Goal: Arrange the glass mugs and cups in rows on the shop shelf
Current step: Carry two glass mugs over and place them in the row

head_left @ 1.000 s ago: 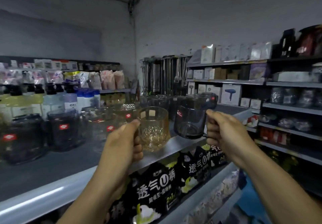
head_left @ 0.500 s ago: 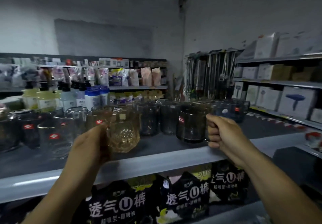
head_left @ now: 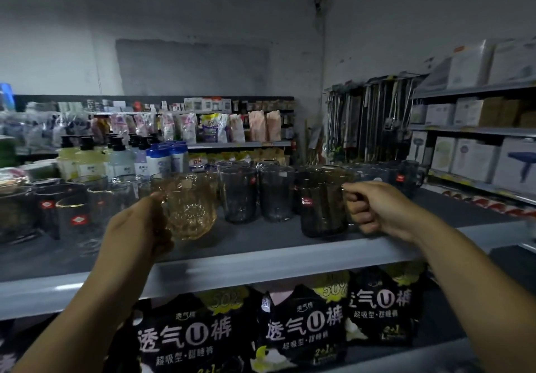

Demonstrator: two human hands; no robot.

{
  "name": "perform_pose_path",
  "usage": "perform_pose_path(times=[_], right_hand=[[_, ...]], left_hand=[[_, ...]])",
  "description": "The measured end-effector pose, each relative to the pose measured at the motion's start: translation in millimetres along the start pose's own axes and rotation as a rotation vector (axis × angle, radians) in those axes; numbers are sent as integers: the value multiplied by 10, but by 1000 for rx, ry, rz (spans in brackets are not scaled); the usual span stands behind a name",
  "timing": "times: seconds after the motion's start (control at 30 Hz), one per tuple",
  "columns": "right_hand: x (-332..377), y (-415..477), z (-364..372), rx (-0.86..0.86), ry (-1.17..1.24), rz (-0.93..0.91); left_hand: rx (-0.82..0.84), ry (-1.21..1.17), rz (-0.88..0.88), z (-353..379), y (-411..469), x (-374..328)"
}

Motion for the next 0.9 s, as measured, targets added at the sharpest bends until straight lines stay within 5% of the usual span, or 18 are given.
perform_pose_path(times=[0.47,0.63,0.9], right_hand=[[-12,19,-218,-243,-514,-166],[310,-261,-193,-556,-735,-522],[438,-276,98,-544,-930,-649]], left_hand=[[-58,-52,91,270,-311,-258],[-55,-62,72,259,-308,-223],[-49,-57,76,274,-370,-222]])
Point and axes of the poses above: each hand's wrist, its own y-axis towards the middle knuckle, its own z-axis out of the palm, x = y × z, the point moved 9 cm from there along y, towards the middle knuckle, and after that the axes turned 7 degrees about -y, right-handed, at the moved point
